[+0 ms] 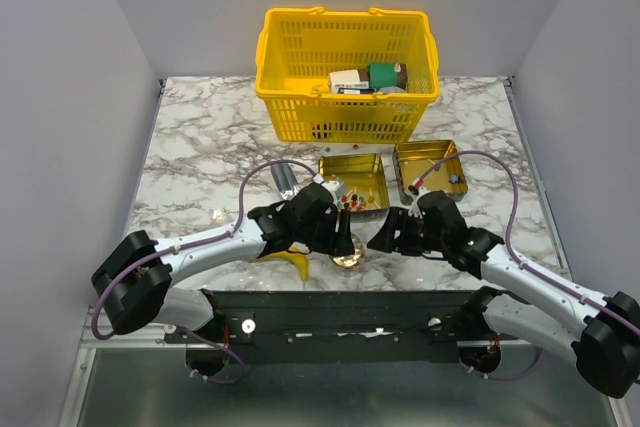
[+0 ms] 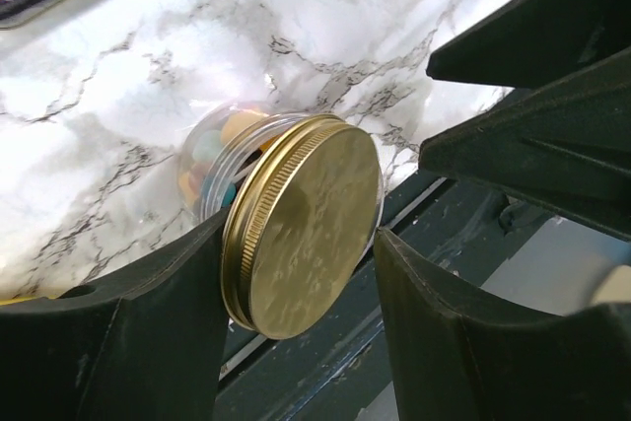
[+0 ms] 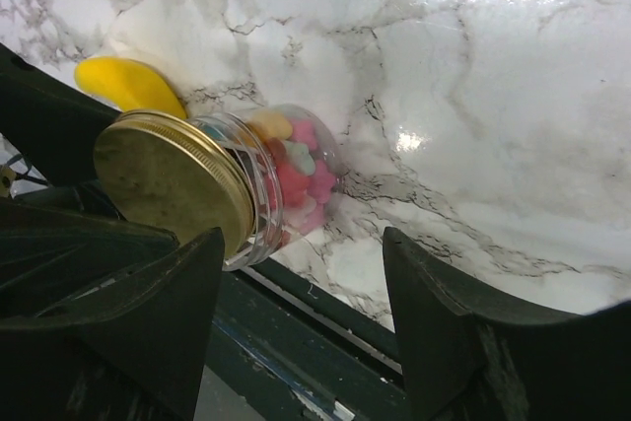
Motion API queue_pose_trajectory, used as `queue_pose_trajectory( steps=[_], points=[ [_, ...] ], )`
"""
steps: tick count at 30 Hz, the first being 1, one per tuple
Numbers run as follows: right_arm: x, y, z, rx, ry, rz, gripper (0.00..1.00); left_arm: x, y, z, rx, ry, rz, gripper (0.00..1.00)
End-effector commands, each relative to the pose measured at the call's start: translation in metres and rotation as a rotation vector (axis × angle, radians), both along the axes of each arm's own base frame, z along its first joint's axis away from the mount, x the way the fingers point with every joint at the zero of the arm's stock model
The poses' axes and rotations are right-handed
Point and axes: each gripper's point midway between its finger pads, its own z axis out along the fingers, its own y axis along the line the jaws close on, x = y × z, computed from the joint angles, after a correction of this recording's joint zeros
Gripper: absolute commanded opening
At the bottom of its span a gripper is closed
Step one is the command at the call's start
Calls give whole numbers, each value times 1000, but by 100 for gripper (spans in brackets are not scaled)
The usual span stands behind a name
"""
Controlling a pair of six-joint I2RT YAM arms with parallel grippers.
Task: Pack the candies
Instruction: Close the bottle lid on the packing bottle.
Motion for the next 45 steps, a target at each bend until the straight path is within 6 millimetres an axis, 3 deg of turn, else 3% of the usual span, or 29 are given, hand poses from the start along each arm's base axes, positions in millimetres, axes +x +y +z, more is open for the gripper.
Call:
queue_pose_trajectory(
  steps=[1, 16, 45],
  points=[
    [-2, 4, 4, 23, -37, 36, 72, 11, 12, 12, 57, -71, 51, 69],
    [-4, 11, 2, 25, -22, 88, 72, 9, 28, 1, 158, -77, 63, 73],
    [-3, 23, 9, 75, -20, 125, 71, 21, 50, 21, 231, -155, 161, 74]
  ],
)
